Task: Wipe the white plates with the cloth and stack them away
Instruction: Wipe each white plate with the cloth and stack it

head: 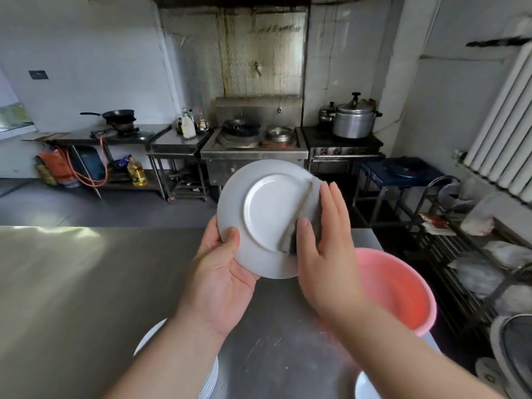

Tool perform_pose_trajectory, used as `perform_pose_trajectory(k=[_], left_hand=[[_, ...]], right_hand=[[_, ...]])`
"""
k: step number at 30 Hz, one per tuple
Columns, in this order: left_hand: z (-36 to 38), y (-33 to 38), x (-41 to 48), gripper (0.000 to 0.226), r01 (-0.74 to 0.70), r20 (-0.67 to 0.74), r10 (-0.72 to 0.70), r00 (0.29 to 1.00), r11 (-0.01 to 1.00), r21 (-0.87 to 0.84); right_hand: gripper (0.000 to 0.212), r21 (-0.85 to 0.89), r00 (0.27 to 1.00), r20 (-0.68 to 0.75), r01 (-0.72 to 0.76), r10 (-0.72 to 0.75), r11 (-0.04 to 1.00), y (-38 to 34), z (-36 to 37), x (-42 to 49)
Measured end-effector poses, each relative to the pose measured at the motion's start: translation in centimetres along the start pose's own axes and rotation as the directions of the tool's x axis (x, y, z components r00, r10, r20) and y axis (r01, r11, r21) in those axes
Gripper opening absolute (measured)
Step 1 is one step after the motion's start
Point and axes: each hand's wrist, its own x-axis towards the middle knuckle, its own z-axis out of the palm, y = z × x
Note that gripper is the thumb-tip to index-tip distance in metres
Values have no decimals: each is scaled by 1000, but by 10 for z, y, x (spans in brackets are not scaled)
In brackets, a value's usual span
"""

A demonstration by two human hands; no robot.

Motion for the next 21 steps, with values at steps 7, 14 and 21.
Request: perform_pose_trajectory(k=[7, 14, 21], left_hand=[[-8, -3, -13, 57, 60, 85, -65, 994, 996, 60], [-11, 19, -2, 44, 235, -19, -235, 972, 956, 174], [-8, -12, -8, 52, 213, -51, -209, 977, 975, 66]], right_hand=[[63, 257, 995, -41, -77, 91, 963, 15, -2, -36], [60, 12, 947, 309, 92, -91, 996, 6, -37, 27], [76, -153, 992, 116, 62, -44, 986, -7, 16, -79]])
